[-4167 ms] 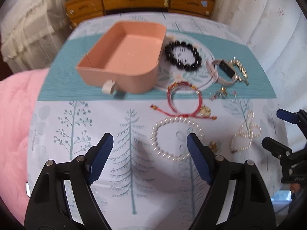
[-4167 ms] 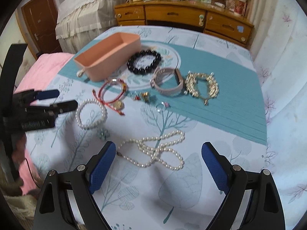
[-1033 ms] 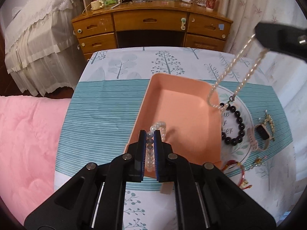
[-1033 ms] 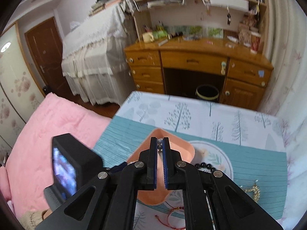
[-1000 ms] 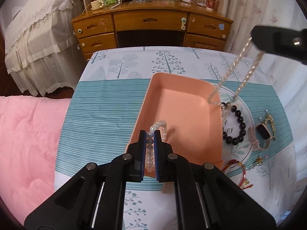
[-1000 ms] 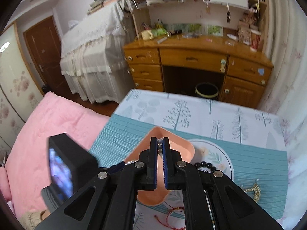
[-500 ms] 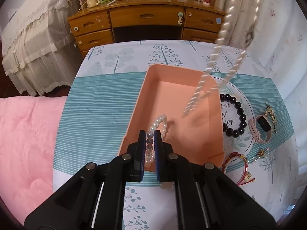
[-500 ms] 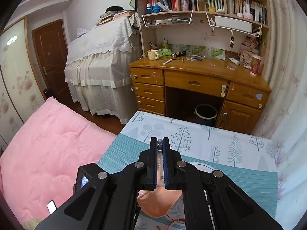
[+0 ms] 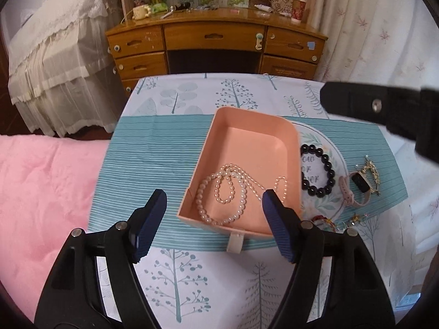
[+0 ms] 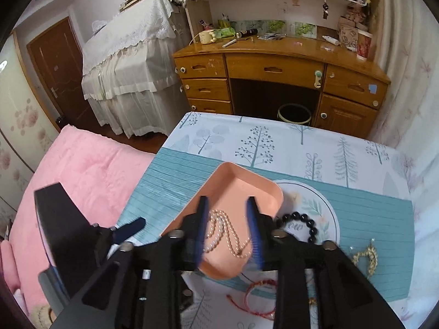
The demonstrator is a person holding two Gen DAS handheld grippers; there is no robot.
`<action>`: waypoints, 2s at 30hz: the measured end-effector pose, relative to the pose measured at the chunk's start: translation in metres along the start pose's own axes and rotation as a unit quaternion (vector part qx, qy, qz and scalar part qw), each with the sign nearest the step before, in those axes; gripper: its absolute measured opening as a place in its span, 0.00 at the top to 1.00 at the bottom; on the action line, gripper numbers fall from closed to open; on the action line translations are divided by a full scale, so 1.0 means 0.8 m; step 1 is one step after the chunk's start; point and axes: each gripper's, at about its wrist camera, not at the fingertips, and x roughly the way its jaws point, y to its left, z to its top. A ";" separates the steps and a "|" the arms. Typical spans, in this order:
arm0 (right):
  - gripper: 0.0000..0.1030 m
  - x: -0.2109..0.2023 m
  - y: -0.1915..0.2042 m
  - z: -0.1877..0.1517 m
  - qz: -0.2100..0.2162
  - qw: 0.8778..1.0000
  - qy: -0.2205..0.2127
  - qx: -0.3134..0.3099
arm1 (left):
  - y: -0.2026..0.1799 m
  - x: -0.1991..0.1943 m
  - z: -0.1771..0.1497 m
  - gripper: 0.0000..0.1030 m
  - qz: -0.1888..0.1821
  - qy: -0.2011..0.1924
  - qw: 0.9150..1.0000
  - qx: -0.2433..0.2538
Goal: Organize jewelry
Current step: 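Carry both pearl pieces into the pink box and open both tools, then grasp the red string bracelet with the left tool while the right tool grasps the white watch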
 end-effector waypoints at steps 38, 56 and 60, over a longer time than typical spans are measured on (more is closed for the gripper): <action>0.46 -0.206 -0.165 -0.199 -0.011 0.999 0.023 0.020 | -0.105 -0.110 -0.067 0.32 -0.054 0.000 0.995 0.079; 0.53 -0.085 -0.238 -0.198 0.013 0.996 0.068 0.060 | -0.147 0.038 -0.068 0.53 -0.029 0.108 0.992 0.053; 0.64 -0.040 -0.265 -0.182 0.017 0.989 0.112 0.098 | -0.147 0.069 -0.069 0.58 -0.020 0.132 0.990 0.044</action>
